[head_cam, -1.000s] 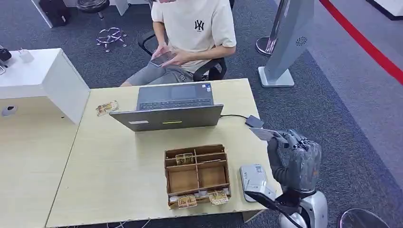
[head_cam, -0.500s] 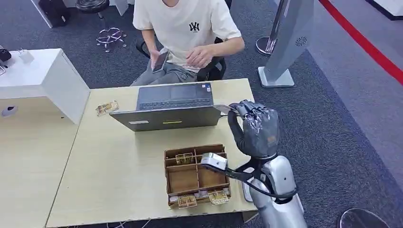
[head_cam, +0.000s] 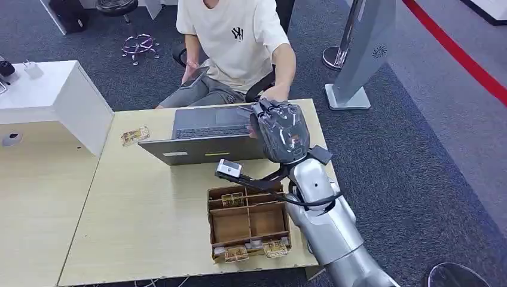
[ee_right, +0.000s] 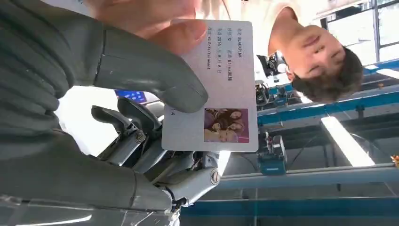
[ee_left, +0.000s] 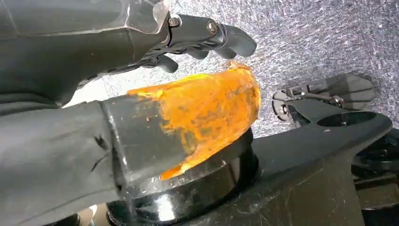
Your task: Pass the card to the sensor for recognition and then transmit it.
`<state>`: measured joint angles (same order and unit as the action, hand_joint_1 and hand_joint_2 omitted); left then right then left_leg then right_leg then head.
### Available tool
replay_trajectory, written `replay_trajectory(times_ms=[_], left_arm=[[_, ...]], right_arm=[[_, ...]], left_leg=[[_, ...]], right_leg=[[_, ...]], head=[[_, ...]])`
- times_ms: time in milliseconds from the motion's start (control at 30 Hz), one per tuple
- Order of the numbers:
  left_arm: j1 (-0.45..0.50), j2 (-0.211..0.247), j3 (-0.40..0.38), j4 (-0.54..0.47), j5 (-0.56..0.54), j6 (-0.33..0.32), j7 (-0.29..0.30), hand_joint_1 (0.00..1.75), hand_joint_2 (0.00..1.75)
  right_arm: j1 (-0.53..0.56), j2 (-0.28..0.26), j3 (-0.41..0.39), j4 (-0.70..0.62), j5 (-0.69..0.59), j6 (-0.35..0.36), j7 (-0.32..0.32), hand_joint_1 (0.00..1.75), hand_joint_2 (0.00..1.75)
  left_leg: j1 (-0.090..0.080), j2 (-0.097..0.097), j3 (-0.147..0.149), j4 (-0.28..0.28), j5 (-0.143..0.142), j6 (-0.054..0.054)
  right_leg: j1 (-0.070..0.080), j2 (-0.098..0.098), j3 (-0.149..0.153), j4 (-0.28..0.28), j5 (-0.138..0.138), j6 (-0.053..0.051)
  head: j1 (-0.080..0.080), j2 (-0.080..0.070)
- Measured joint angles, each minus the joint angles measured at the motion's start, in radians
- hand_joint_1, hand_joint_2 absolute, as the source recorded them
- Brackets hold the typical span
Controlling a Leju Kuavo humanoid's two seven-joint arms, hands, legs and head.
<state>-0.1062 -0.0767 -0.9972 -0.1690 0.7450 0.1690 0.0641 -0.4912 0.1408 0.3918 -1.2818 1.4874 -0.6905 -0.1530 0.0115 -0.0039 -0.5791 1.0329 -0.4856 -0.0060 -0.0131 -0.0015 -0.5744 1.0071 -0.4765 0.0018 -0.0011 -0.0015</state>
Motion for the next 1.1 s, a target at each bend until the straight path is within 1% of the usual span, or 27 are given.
replay_trajectory(times_ms=[200, 267, 300, 333, 467, 533, 733, 800, 900, 933, 967, 1033, 1067, 1100], left_arm=[[-0.001, 0.0, -0.004, 0.0, 0.0, -0.001, 0.0, 0.0, 0.0], [-0.002, 0.0, -0.008, 0.0, -0.001, -0.001, 0.002, 0.0, 0.0], [-0.002, 0.0, -0.011, 0.0, 0.0, -0.001, 0.004, 0.0, 0.0], [-0.002, 0.0, -0.011, 0.0, 0.0, -0.001, 0.005, 0.0, 0.0], [-0.002, 0.0, -0.018, 0.0, 0.005, -0.001, 0.005, 0.0, 0.0], [-0.002, -0.001, -0.019, 0.0, 0.01, -0.001, 0.004, 0.0, 0.0], [-0.002, -0.001, -0.021, 0.0, 0.024, -0.001, -0.001, 0.0, 0.0], [-0.001, -0.002, -0.021, 0.0, 0.027, 0.0, -0.002, 0.0, 0.0], [0.0, -0.003, -0.021, 0.0, 0.042, 0.005, -0.003, 0.0, 0.0], [0.0, -0.004, -0.021, 0.0, 0.047, 0.01, -0.004, 0.0, 0.0], [0.0, -0.005, -0.021, 0.0, 0.055, 0.012, -0.005, 0.0, 0.0], [0.001, -0.006, -0.021, 0.0, 0.068, 0.018, -0.009, 0.0, 0.0], [0.001, -0.007, -0.021, 0.0, 0.077, 0.021, -0.012, 0.0, 0.0], [0.002, -0.007, -0.021, 0.0, 0.083, 0.023, -0.013, 0.0, 0.0]], right_arm=[[-0.017, 0.0, 0.008, 0.031, 0.006, 0.0, 0.006, 1.75, 1.75], [-0.022, 0.0, 0.01, 0.039, 0.023, 0.0, 0.028, 1.75, 1.75], [-0.027, 0.0, 0.013, 0.043, 0.033, 0.0, 0.041, 1.47, 1.75], [-0.032, 0.0, 0.014, 0.047, 0.039, 0.0, 0.051, 0.02, 1.75], [-0.043, -0.007, 0.021, 0.061, 0.066, 0.0, 0.113, 0.0, 1.75], [-0.037, -0.018, 0.026, 0.056, 0.065, 0.0, 0.132, 0.0, 1.75], [0.032, -0.039, 0.031, -0.041, 0.062, 0.0, 0.13, 0.0, 1.75], [0.065, -0.04, 0.03, -0.099, 0.045, -0.001, 0.107, 0.0, 1.75], [0.136, -0.033, 0.008, -0.189, 0.005, -0.001, 0.022, 0.0, 1.75], [0.161, -0.025, -0.003, -0.218, -0.013, -0.001, -0.018, 0.0, 1.75], [0.197, -0.009, -0.023, -0.258, -0.044, -0.001, -0.07, 0.0, 1.75], [0.26, 0.029, -0.068, -0.318, -0.103, -0.001, -0.207, 0.0, 1.75], [0.296, 0.054, -0.101, -0.348, -0.142, -0.001, -0.289, 0.0, 1.75], [0.328, 0.076, -0.128, -0.369, -0.17, -0.001, -0.351, 0.0, 1.75]], left_leg=[[0.0, 0.0, 0.0, 0.0, 0.0, 0.0], [0.0, 0.0, 0.0, 0.0, 0.0, 0.0], [0.0, 0.0, 0.0, 0.0, 0.0, 0.0], [0.0, 0.0, 0.0, 0.0, 0.0, 0.0], [0.0, 0.0, 0.0, 0.0, 0.0, 0.0], [0.0, 0.0, 0.0, 0.0, 0.0, 0.0], [0.0, 0.0, 0.0, 0.0, 0.0, 0.0], [0.0, 0.0, 0.0, 0.0, -0.001, 0.0], [0.0, 0.0, -0.001, 0.0, -0.001, 0.0], [0.0, 0.0, -0.001, 0.0, -0.001, 0.0], [0.0, 0.0, -0.001, 0.0, -0.001, 0.0], [0.0, 0.0, -0.001, 0.0, -0.001, 0.0], [0.0, 0.0, -0.001, 0.0, -0.001, 0.0], [0.0, 0.0, -0.001, 0.0, -0.001, 0.0]], right_leg=[[0.0, 0.0, 0.0, 0.0, 0.0, 0.0], [0.0, 0.0, 0.0, 0.0, 0.0, 0.0], [0.0, 0.0, 0.0, 0.0, 0.0, 0.0], [0.0, 0.0, -0.001, 0.0, 0.0, 0.0], [0.0, 0.0, -0.001, 0.0, 0.0, 0.0], [0.0, 0.0, -0.001, 0.0, 0.0, 0.0], [0.0, 0.001, -0.001, 0.0, 0.0, 0.0], [0.0, 0.0, -0.001, 0.0, 0.0, 0.0], [0.0, 0.0, -0.001, 0.0, 0.0, 0.0], [0.0, 0.0, -0.001, 0.0, -0.001, 0.0], [0.0, 0.0, -0.001, 0.0, -0.001, 0.0], [0.0, 0.0, -0.001, 0.0, -0.001, 0.0], [0.0, 0.0, -0.001, 0.0, -0.001, 0.0], [0.0, 0.0, -0.001, 0.0, -0.001, 0.0]], head=[[0.0, 0.0], [0.0, 0.0], [0.0, 0.0], [0.0, 0.0], [0.0, 0.0], [0.0, 0.0], [0.0, 0.0], [0.0, 0.0], [0.0, 0.0], [0.0, 0.0], [0.0, 0.0], [0.0, 0.0], [0.0, 0.0], [0.0, 0.0]])
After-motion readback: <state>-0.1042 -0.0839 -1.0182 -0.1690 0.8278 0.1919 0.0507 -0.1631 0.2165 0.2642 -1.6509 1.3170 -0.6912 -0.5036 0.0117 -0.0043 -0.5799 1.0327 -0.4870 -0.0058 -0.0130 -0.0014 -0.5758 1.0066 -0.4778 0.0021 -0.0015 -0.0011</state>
